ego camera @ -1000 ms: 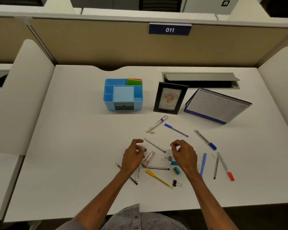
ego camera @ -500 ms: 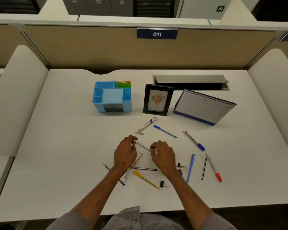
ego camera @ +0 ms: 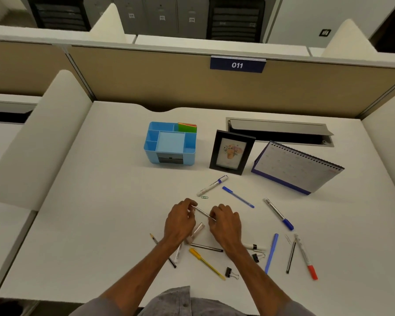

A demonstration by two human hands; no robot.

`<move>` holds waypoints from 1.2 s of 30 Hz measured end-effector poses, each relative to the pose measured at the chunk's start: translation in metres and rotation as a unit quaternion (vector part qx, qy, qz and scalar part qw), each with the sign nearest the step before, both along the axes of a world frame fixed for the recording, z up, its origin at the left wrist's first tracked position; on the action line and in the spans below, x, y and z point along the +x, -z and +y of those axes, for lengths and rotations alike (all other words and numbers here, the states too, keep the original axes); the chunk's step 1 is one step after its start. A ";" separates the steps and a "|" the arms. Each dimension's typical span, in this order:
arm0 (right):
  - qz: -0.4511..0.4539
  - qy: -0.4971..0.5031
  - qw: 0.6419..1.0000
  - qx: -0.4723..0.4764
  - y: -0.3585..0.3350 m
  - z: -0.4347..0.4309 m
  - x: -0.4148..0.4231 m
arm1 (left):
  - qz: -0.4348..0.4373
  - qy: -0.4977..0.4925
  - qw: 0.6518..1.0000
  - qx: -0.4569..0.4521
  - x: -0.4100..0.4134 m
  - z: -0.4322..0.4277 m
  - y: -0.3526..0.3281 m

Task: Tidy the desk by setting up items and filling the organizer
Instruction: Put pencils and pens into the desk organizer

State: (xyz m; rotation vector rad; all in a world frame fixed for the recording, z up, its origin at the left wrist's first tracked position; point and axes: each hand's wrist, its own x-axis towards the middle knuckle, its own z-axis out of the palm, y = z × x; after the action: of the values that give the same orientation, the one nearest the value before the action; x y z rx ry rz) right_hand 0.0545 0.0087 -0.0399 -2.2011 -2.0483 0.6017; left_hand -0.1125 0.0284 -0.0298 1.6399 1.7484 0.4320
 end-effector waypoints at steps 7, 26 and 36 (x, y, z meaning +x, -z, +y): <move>0.040 0.055 0.997 0.020 -0.007 0.002 -0.003 | -0.088 -0.133 0.986 -0.050 -0.001 0.015 -0.007; 0.204 0.135 0.964 0.104 -0.030 0.056 -0.102 | -0.198 -0.133 0.967 0.087 -0.095 0.121 -0.083; 0.201 0.182 0.956 0.112 -0.009 0.042 -0.117 | -0.127 -0.119 0.960 0.221 -0.145 0.235 -0.102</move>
State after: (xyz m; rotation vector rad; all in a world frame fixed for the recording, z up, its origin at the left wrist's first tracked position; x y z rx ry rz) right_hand -0.0623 0.0506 -0.0309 -2.0413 -1.3940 0.6672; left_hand -0.2571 0.2639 0.0726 1.5768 1.7371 1.1653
